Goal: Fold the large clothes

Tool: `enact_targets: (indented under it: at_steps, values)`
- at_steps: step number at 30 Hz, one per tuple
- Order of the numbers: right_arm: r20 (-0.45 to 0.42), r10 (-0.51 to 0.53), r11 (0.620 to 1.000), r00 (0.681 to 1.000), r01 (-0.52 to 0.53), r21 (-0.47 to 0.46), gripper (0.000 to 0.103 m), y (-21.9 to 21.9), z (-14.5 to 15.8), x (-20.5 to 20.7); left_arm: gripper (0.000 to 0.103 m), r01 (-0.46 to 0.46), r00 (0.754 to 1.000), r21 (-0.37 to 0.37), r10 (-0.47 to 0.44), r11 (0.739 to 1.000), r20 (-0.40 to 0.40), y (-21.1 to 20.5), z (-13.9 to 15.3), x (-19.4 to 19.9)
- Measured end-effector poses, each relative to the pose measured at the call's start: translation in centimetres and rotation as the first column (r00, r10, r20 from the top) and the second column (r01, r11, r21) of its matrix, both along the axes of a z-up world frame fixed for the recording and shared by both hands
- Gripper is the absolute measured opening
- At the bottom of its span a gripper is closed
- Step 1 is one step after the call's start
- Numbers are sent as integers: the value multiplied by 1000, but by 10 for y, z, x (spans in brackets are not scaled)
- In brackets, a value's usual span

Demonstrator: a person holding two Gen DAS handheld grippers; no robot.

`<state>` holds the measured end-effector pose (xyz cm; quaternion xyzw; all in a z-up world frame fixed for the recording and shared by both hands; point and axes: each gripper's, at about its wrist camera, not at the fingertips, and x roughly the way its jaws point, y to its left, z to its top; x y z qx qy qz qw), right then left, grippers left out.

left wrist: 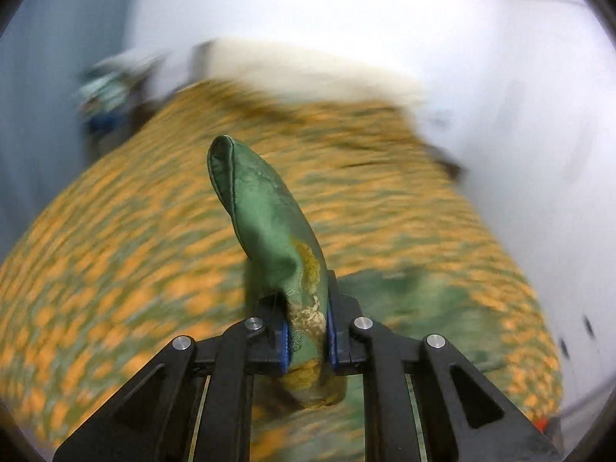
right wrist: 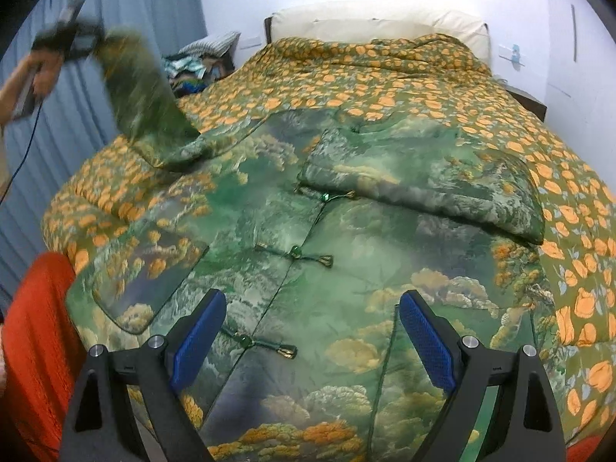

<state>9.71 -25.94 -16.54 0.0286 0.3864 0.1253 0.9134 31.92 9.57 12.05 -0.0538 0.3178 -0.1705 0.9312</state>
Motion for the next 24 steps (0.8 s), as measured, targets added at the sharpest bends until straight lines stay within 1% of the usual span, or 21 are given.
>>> enact_targets:
  at_steps: [2, 3, 4, 6, 7, 8, 9, 10, 11, 12, 13, 14, 15, 16, 17, 18, 20, 21, 22, 23, 24]
  values:
    - [14, -21, 1000, 1000, 21, 18, 91, -8, 4, -2, 13, 100, 995, -6, -100, 995, 15, -61, 2, 5]
    - [23, -34, 999, 999, 34, 22, 91, -12, 6, -3, 13, 148, 989, -1, -148, 989, 16, -95, -3, 9]
    - [35, -50, 998, 998, 49, 25, 91, -18, 8, -6, 14, 193, 981, 2, -193, 981, 5, -131, -14, 11]
    - [53, -77, 997, 996, 75, 32, 91, -29, 12, -9, 20, 256, 966, 3, -256, 967, -40, -183, -43, 15]
    - [61, -91, 995, 994, 89, 36, 91, -34, 13, -11, 33, 288, 955, 9, -287, 957, -82, -213, -66, 16]
    - [69, -112, 993, 991, 109, 45, 91, -41, 15, -13, 56, 301, 948, 25, -297, 953, -111, -232, -84, 16]
    - [73, -128, 991, 989, 124, 52, 91, -46, 15, -14, 68, 320, 937, 60, -306, 946, -168, -258, -114, 15]
    - [76, -146, 988, 986, 142, 61, 91, -52, 16, -15, 81, 324, 931, 86, -302, 942, -206, -270, -134, 14]
    - [76, -164, 985, 984, 159, 69, 91, -58, 16, -15, 81, 333, 921, 108, -298, 937, -251, -279, -157, 10]
    - [74, -180, 982, 981, 174, 77, 91, -64, 16, -15, 81, 343, 908, 114, -298, 932, -294, -283, -175, 6]
    - [73, -194, 979, 978, 188, 84, 91, -70, 16, -14, 81, 348, 899, 112, -297, 931, -323, -282, -187, 2]
    - [73, -213, 974, 974, 206, 92, 91, -76, 17, -14, 81, 341, 892, 106, -286, 934, -350, -272, -198, -5]
    - [72, -226, 971, 971, 218, 100, 91, -82, 16, -15, 81, 331, 892, 105, -275, 938, -359, -265, -201, -13]
    - [68, -238, 967, 969, 230, 108, 91, -87, 15, -14, 81, 308, 896, 109, -250, 945, -367, -248, -205, -23]
    - [55, -252, 963, 966, 245, 115, 92, -92, 13, -12, 81, 278, 907, 125, -217, 952, -362, -226, -208, -28]
    - [41, -262, 959, 964, 256, 120, 92, -97, 10, -9, 82, 256, 916, 142, -193, 956, -352, -217, -210, -29]
    - [3, -276, 952, 961, 273, 137, 92, -104, 4, 0, 88, 181, 947, 199, -116, 963, -299, -176, -206, -32]
    - [-13, -274, 951, 962, 273, 148, 92, -105, 3, 6, 90, 141, 958, 216, -78, 966, -274, -157, -205, -29]
    - [-26, -266, 950, 964, 267, 160, 92, -106, 3, 17, 90, 94, 967, 227, -34, 969, -254, -137, -205, -23]
    - [-33, -255, 951, 966, 257, 172, 92, -105, 5, 25, 90, 56, 970, 231, 1, 971, -242, -123, -205, -18]
    - [-36, -234, 953, 971, 237, 187, 92, -103, 9, 37, 90, -4, 973, 227, 56, 974, -223, -101, -206, -11]
